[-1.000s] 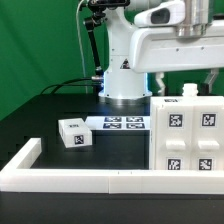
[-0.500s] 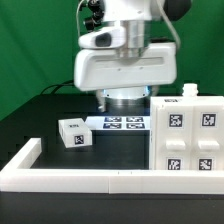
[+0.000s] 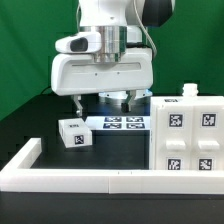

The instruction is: Assemble cabinet

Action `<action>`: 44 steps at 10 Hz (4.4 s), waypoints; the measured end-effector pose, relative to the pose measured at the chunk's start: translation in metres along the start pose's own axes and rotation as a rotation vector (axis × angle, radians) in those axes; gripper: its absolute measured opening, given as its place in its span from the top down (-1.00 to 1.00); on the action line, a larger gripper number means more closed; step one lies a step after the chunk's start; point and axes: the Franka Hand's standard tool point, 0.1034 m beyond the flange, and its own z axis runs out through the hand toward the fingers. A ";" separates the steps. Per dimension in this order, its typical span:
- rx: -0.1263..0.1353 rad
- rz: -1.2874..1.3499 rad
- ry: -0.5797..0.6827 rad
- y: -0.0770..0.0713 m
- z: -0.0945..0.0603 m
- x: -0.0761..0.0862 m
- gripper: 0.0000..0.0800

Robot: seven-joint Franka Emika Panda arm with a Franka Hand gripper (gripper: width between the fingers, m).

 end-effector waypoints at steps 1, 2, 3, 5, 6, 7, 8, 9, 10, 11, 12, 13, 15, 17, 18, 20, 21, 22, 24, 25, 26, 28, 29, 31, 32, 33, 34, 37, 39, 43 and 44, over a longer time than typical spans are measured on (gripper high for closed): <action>0.000 0.000 0.000 0.000 0.000 0.000 -0.99; 0.001 -0.002 -0.002 0.000 0.001 -0.001 -0.99; 0.005 -0.009 -0.012 -0.001 0.004 -0.005 -0.99; 0.024 -0.085 -0.036 0.023 0.010 -0.036 -0.99; 0.041 -0.088 -0.054 0.035 0.015 -0.052 -0.99; 0.048 -0.073 -0.065 0.043 0.020 -0.063 -0.99; 0.051 -0.061 -0.072 0.048 0.024 -0.070 -0.99; 0.053 -0.050 -0.080 0.051 0.028 -0.077 -0.99; 0.054 -0.045 -0.083 0.050 0.032 -0.082 -0.99; 0.047 -0.042 -0.079 0.047 0.034 -0.085 -0.99; 0.050 -0.045 -0.083 0.041 0.038 -0.090 -0.99; 0.054 -0.044 -0.088 0.039 0.039 -0.093 -0.99; 0.051 -0.033 -0.089 0.031 0.044 -0.097 -0.99; 0.051 -0.035 -0.093 0.025 0.051 -0.105 -0.99; 0.053 -0.037 -0.098 0.023 0.055 -0.108 -0.99; 0.057 -0.038 -0.108 0.024 0.063 -0.114 -0.99; 0.061 -0.040 -0.113 0.024 0.066 -0.117 -0.99; 0.062 -0.040 -0.115 0.024 0.067 -0.118 -0.99; 0.059 -0.041 -0.113 0.024 0.068 -0.118 -0.37; 0.055 -0.042 -0.110 0.024 0.068 -0.117 -0.37; 0.055 -0.042 -0.110 0.024 0.068 -0.117 -0.37; 0.055 -0.042 -0.110 0.024 0.068 -0.117 -0.37; 0.054 -0.046 -0.108 0.023 0.067 -0.114 -0.37; 0.050 -0.078 -0.089 0.014 0.045 -0.092 -0.37; 0.047 -0.088 -0.080 0.010 0.037 -0.085 -0.37; 0.044 -0.086 -0.070 0.004 0.029 -0.077 -0.37; 0.041 -0.084 -0.059 -0.003 0.018 -0.067 -0.37; 0.046 -0.036 -0.043 -0.032 -0.015 -0.030 -0.37; 0.046 -0.013 -0.025 -0.055 -0.039 0.004 -0.37; 0.055 0.013 -0.037 -0.065 -0.047 0.020 -0.37; 0.055 0.013 -0.037 -0.066 -0.047 0.020 -0.37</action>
Offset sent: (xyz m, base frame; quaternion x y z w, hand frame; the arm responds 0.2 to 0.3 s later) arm -0.0333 -0.0363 -0.0055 0.0345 -0.0180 -0.0442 0.9983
